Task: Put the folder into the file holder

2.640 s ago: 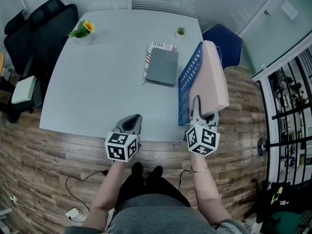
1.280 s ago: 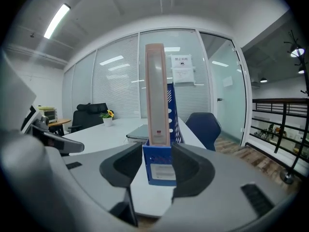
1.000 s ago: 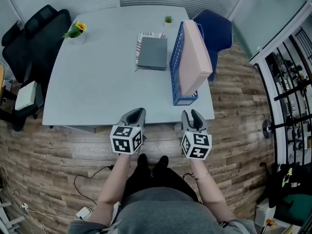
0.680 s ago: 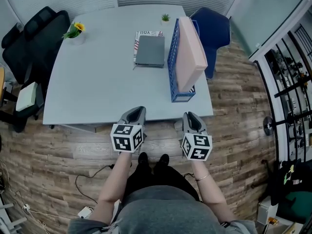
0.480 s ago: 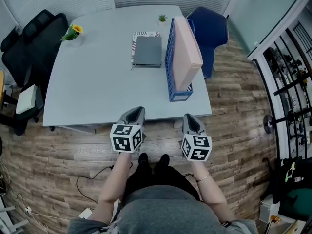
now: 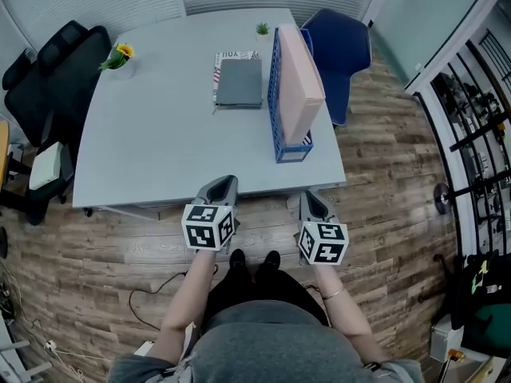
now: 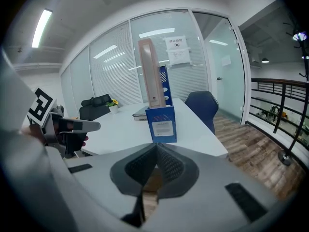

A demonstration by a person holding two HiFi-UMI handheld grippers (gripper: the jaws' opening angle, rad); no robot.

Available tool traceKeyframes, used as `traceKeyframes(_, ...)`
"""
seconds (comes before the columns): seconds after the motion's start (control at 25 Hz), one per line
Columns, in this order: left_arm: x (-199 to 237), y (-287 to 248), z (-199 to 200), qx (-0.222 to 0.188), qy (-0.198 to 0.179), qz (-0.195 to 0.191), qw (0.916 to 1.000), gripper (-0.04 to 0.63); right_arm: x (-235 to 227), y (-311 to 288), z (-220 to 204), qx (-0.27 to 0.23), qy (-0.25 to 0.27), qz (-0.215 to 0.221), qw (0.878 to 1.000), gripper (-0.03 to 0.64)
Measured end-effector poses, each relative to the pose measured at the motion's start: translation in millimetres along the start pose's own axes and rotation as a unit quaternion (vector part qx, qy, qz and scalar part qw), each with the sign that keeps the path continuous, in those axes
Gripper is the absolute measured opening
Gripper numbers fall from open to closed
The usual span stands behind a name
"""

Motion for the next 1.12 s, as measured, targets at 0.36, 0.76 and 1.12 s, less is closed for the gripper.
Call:
traceKeyframes(0.36,-4.8,3.5,0.6,-0.002,0.001,0.0,1.0,0.031,-2.0,4.7,-1.2,0.005,0.003,-0.001,1.0,0.003)
traceKeyframes(0.76,-3.5,5.4,-0.2,-0.002,0.005,0.001,1.0,0.031,-1.8,7.2,4.5,0.001,0.007,-0.007,1.0,0.003)
traceKeyframes(1.12,-2.1,10.6,-8.3,0.003,0.011,0.004,0.9999,0.031,3.6,5.0,4.4,0.006,0.021,-0.003,1.0,0.003)
Point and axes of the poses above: the fingertips, and each gripper's own axes: y backward along the fingers, x to its left, z out of its top, the point moved 4 cm from there along y, backward along the fingers, and after that the axes turned 15 degrees about -y, right-handed, at the moved point
